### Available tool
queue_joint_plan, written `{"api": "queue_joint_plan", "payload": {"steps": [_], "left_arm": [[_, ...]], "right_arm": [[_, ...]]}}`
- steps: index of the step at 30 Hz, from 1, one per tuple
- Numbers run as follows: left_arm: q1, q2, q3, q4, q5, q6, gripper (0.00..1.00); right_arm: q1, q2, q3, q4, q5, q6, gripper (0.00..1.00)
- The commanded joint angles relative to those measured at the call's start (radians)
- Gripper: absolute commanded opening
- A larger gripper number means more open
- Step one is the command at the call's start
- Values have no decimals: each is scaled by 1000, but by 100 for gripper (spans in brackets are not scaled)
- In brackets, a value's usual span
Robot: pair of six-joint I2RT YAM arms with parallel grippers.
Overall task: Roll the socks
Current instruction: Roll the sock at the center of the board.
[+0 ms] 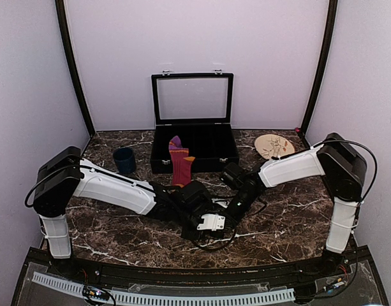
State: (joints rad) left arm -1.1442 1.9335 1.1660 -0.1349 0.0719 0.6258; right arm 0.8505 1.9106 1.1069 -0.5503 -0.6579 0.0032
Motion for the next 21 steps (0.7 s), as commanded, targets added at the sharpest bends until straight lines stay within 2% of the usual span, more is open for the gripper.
{"api": "queue_joint_plan", "payload": {"steps": [1, 16, 21], "left_arm": [[26, 33, 30, -115, 51, -52, 0], [41, 44, 48, -163, 72, -74, 0], [52, 15, 3, -118, 68, -122, 0]], "right_arm": [[-1, -16, -32, 9, 40, 17, 26], [-45, -78, -104, 82, 27, 77, 34], [-69, -95, -130, 120, 22, 103, 36]]}}
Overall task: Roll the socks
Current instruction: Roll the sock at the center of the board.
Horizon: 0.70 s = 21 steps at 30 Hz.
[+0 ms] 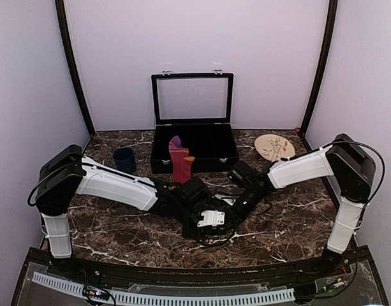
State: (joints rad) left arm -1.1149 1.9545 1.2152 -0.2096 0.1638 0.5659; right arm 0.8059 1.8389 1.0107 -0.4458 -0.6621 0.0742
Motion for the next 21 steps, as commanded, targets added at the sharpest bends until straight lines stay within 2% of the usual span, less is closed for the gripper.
{"api": "queue_joint_plan", "payload": {"steps": [1, 9, 21], "left_arm": [[25, -15, -59, -29, -22, -72, 0], [34, -32, -88, -6, -12, -107, 0], [71, -23, -63, -59, 83, -116, 0]], "right_arm": [[-27, -25, -36, 19, 26, 36, 36], [-58, -58, -63, 65, 18, 68, 37], [-95, -136, -111, 142, 63, 127, 37]]}}
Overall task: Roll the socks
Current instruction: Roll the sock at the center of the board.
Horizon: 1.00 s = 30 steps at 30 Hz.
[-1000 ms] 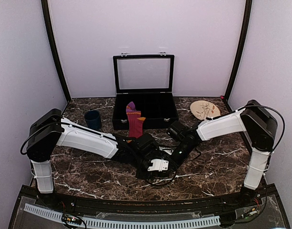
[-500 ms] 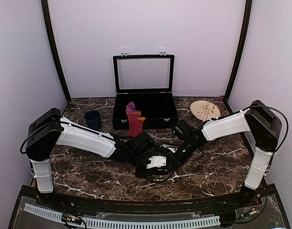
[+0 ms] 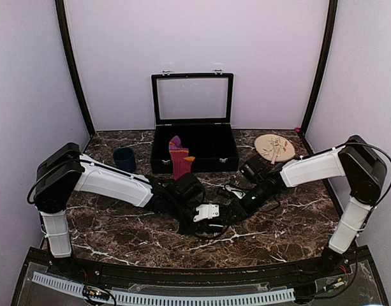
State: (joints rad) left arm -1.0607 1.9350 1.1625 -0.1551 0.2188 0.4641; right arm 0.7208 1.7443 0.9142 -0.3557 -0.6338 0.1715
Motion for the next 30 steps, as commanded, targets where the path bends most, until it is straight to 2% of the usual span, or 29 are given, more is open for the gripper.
{"api": "queue_joint_plan", "payload": {"steps": [1, 14, 30], "left_arm": [[19, 3, -6, -121, 38, -16, 0], [65, 28, 15, -181, 170, -49, 0], [115, 66, 40, -238, 299, -64, 0]], "right_arm": [[-11, -50, -19, 60, 51, 35, 37], [-3, -238, -92, 121, 333, 51, 37], [142, -454, -181, 172, 716, 10, 36]]}}
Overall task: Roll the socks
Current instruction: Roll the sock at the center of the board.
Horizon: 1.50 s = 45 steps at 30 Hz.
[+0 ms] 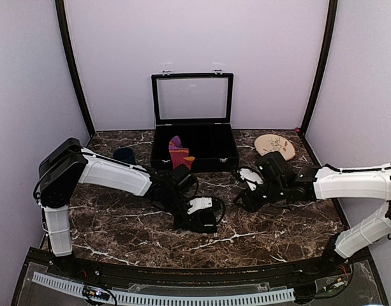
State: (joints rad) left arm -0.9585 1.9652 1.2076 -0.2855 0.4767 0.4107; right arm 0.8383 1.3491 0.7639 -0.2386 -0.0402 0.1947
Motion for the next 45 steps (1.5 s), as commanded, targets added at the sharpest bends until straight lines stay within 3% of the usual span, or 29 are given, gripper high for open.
{"api": "queue_joint_plan", "payload": {"steps": [1, 20, 33, 45], "left_arm": [[16, 39, -3, -111, 48, -13, 0], [56, 92, 21, -164, 171, -47, 0], [79, 126, 40, -200, 217, -55, 0], [89, 145, 51, -224, 244, -53, 0]], "right_arm": [[33, -67, -36, 56, 133, -16, 36], [342, 1, -3, 35, 421, -130, 34], [467, 85, 16, 55, 455, -182, 34], [498, 212, 80, 76, 432, -262, 36]]}}
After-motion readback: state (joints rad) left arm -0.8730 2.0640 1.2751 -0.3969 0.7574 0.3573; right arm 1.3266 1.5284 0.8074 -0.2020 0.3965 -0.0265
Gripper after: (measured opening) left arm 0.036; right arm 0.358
